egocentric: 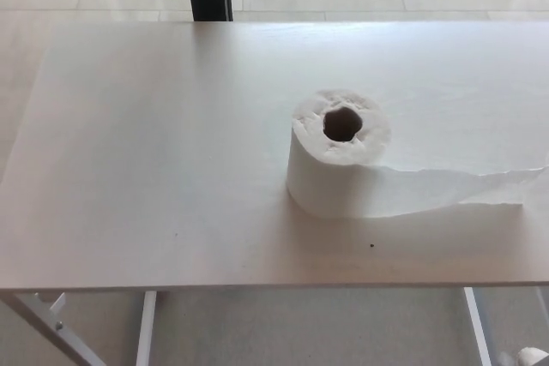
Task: A toilet paper roll is kept in the middle of the desk infront of the robot. The robot places its left hand on the top of the toilet paper roll to hold it still and uses its right hand to tear off a piece of toilet paper from it and hands the paper to a person
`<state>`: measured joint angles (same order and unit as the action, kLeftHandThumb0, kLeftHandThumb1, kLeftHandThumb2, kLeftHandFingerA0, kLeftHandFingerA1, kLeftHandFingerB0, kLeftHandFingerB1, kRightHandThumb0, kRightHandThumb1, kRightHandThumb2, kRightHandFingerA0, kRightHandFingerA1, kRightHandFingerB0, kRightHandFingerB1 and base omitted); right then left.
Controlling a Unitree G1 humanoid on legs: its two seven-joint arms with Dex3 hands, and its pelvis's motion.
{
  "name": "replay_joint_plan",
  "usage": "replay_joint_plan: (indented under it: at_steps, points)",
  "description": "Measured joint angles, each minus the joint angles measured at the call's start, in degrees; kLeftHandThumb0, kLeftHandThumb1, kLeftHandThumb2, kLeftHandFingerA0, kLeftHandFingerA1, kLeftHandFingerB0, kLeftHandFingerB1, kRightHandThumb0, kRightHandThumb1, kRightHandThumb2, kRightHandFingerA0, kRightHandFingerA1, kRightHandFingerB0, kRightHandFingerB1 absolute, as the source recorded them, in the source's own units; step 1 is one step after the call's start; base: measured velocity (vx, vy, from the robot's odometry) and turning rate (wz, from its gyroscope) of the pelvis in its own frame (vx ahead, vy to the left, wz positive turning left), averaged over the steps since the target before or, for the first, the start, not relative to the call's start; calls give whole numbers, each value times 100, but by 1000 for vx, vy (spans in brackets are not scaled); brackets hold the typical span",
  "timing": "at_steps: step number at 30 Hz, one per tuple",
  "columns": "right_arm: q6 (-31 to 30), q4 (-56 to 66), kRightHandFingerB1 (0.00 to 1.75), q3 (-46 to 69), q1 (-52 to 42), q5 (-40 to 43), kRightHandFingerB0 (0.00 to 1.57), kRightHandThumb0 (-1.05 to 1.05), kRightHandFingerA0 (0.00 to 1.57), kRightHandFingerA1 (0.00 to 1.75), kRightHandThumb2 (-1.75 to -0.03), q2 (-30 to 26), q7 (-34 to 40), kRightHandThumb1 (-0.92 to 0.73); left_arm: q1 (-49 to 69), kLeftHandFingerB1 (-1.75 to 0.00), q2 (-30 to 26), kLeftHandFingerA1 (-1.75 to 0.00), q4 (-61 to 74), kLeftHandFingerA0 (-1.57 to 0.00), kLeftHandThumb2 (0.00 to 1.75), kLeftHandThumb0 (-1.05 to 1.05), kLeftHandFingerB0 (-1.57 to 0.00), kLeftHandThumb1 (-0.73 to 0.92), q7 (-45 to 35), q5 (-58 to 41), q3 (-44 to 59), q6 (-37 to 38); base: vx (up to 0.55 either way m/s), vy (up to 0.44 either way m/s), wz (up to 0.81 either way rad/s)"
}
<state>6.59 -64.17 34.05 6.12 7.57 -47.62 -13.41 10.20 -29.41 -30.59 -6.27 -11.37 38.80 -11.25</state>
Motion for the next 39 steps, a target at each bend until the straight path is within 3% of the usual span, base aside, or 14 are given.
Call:
replay_joint_plan:
  at_steps: [1, 2, 6, 7, 9, 10, 11, 12, 14, 15, 22, 24, 27, 39]
  points:
    - [18, 85, 54, 16, 55, 5, 14, -82, 33, 79, -97, 3, 0, -54, -80, -66, -4, -74, 162, -69, 103, -70, -71, 53, 16, -1, -7, -25, 0, 0, 0]
    - [41, 206, 59, 30, 125, 11, 15, -88, 35, 85, -98, 11, 0, -56, -181, -55, -4, -68, 387, -70, 61, -78, -74, 71, 34, -2, -19, -63, 0, 0, 0]
    - [113, 646, 83, 31, 365, 31, 19, -105, 52, 121, -63, 76, -1, -80, -574, -46, -4, -57, 1215, -63, 62, -58, -62, 76, 81, -9, -117, -231, 0, 0, 0]
    - [128, 764, 63, 22, 411, 31, 1, -72, 61, 97, -99, 106, -1, -23, -685, -49, -4, -53, 1406, -61, 63, -50, -59, 77, 89, -7, -174, -275, 0, 0, 0]
    - [156, 1033, 65, -16, 512, 28, 1, -79, 58, 99, -100, 202, 0, -24, -947, -51, -2, -54, 1810, -57, 63, -41, -59, 79, 113, 11, -345, -367, 0, 0, 0]
    - [167, 1124, 90, -33, 541, 27, 10, -105, 26, 134, -66, 243, 0, -78, -1032, -50, -2, -56, 1932, -49, 65, -34, -47, 83, 122, 17, -405, -400, 0, 0, 0]
    - [177, 1293, 87, -69, 576, 24, 4, -105, 17, 134, -65, 311, 3, -78, -1177, -50, -2, -58, 2133, -51, 65, -34, -45, 82, 142, 38, -520, -460, 0, 0, 0]
    - [179, 1472, 70, -116, 600, 19, 11, -101, 29, 96, -97, 380, 6, -56, -1322, -50, -1, -60, 2286, -50, 64, -38, -43, 82, 156, 67, -640, -504, 0, 0, 0]
    - [179, 1820, 57, -218, 652, 7, 5, -84, 27, 82, -99, 512, 9, -53, -1605, -51, 9, -67, 2553, -59, 63, -52, -47, 77, 175, 132, -885, -573, 0, 0, 0]
    - [177, 2085, 60, -307, 680, -12, 14, -79, 24, 98, -60, 611, 11, -69, -1834, -51, 23, -66, 2725, -58, 63, -51, -47, 78, 187, 191, -1092, -608, 0, 0, 0]
    - [142, 3450, 43, -952, 746, -112, 31, -64, 28, 67, -59, 1057, 7, -60, -2929, -49, 154, -71, 3397, -68, 63, -52, -45, 74, 191, 616, -2373, -801, 0, 0, 0]
    - [107, 3850, 38, -1166, 748, -152, 29, -63, 30, 63, -59, 1157, -5, -62, -3238, -50, 226, -104, 3534, -90, 62, -47, -54, 75, 190, 769, -2768, -860, 0, 0, 0]
    - [61, 4350, 48, -1464, 750, -228, 26, -59, 30, 62, -82, 1232, -17, -46, -3625, -49, 318, -79, 3652, -69, 63, -49, -56, 77, 194, 1000, -3295, -918, 0, 0, 0]
    - [-145, 5628, 37, -2457, 769, -515, 44, -43, 39, 57, -58, 1425, -59, -62, -4782, -51, 558, -64, 3634, -66, 62, -55, -56, 74, 189, 1952, -5118, -965, 0, 0, 0]
